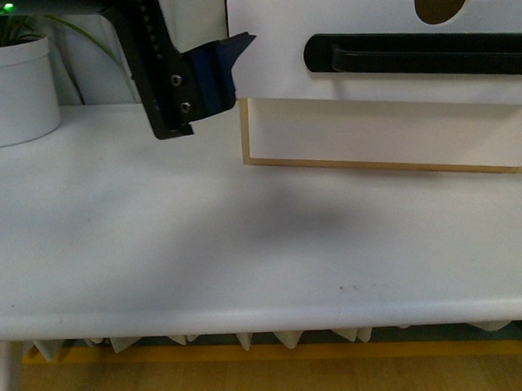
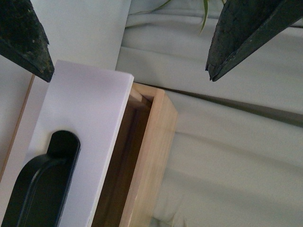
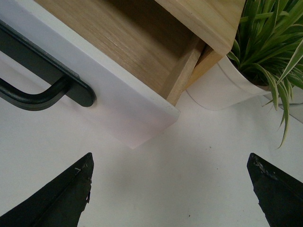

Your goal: Close drawer sideways

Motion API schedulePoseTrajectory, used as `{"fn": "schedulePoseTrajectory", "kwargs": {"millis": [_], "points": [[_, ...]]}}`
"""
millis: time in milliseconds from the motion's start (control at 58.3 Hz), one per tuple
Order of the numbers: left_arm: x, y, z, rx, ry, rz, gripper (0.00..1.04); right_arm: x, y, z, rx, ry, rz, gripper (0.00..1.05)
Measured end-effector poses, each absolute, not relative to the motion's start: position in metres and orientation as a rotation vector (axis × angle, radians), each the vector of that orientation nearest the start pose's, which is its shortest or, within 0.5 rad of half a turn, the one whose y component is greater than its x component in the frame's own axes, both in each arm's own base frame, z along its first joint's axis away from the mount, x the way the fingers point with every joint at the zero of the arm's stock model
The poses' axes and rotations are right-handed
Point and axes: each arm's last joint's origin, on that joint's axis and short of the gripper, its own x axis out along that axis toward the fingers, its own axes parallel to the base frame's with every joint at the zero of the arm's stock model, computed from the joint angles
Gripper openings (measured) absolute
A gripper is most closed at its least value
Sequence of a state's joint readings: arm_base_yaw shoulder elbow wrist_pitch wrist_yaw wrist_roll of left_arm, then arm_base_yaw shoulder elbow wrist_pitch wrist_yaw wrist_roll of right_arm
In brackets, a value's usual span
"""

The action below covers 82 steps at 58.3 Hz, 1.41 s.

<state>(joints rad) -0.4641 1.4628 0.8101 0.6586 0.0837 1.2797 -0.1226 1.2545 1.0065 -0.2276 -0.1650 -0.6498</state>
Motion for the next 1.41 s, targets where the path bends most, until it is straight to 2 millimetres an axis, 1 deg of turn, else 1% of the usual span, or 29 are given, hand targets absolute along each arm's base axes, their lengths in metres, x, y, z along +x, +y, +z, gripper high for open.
{"fn": "schedulePoseTrajectory", "kwargs": {"millis": [103, 206, 377, 686, 994, 1183, 1406], "points": [[0.29, -0.16, 0.266, 1.237, -0.358, -0.478, 0.98, 0.277, -0.029, 0.308, -0.57, 0.441, 0.188, 0.95], [0.297, -0.168, 0.267, 1.228, -0.36, -0.48, 0.98, 0.279, -0.03, 0.308, -0.569, 0.443, 0.187, 0.95], [0.308, -0.174, 0.268, 1.221, -0.356, -0.475, 0.98, 0.286, -0.031, 0.306, -0.565, 0.45, 0.192, 0.95], [0.325, -0.184, 0.27, 1.219, -0.363, -0.471, 0.98, 0.304, -0.033, 0.305, -0.564, 0.455, 0.194, 0.95], [0.339, -0.191, 0.268, 1.233, -0.375, -0.481, 0.98, 0.326, -0.033, 0.301, -0.574, 0.461, 0.195, 0.95], [0.359, -0.198, 0.271, 1.246, -0.397, -0.466, 0.98, 0.349, -0.033, 0.303, -0.604, 0.432, 0.164, 0.95], [0.38, -0.209, 0.267, 1.259, -0.405, -0.457, 0.98, 0.365, -0.033, 0.304, -0.612, 0.4, 0.134, 0.95]]}}
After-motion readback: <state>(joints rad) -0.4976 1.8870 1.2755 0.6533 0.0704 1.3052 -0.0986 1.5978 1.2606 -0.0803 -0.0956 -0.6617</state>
